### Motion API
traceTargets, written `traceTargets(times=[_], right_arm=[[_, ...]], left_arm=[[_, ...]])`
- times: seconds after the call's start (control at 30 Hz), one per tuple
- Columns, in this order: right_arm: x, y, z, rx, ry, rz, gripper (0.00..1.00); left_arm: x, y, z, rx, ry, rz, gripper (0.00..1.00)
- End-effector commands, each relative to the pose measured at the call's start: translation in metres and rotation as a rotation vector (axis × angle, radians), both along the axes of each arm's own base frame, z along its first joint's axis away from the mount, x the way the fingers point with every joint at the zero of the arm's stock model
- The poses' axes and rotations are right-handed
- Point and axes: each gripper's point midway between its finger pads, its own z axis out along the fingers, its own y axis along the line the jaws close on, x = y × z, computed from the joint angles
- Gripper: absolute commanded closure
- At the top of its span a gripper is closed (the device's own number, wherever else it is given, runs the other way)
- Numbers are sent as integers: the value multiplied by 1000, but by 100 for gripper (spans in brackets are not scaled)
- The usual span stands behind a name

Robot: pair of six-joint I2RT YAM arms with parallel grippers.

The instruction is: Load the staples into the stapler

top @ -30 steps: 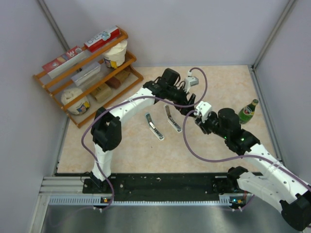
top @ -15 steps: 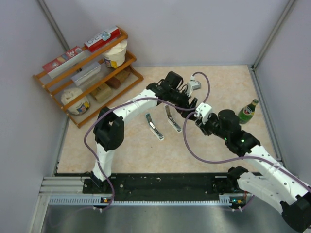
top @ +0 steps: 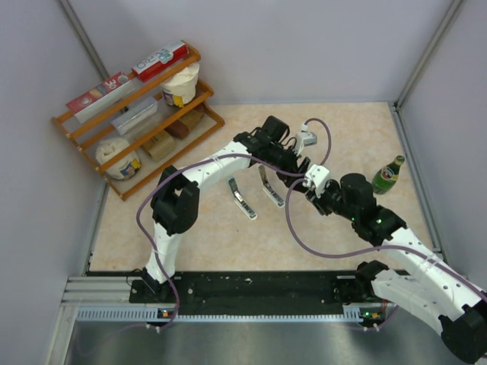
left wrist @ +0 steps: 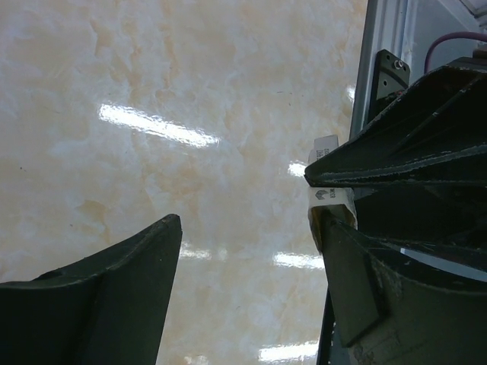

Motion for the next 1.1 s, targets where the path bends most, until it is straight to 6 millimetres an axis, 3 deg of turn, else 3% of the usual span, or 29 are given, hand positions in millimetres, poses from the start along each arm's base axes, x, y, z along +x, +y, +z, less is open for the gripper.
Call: traceTargets(times=[0.0, 0.2, 0.37, 0.5, 0.8, 1.07], right_arm=[[10, 10, 25, 46, -104, 32, 65], [11, 7, 22, 30, -112, 26, 65], [12, 6, 23, 28, -119, 21, 65], [11, 6, 23, 29, -120, 22, 64], [10, 5, 22, 25, -122, 26, 62], [9, -2, 29, 9, -142, 6, 46]], left_arm=[[-17, -13, 14, -60, 24, -80, 24], [-23, -15, 16, -82, 58, -105, 36], [-26, -15, 19, -95, 68, -121, 50], [-26, -15, 20, -97, 65, -120, 69], [-24, -15, 19, -93, 57, -113, 90], [-20, -11, 18, -81, 51, -92, 99]])
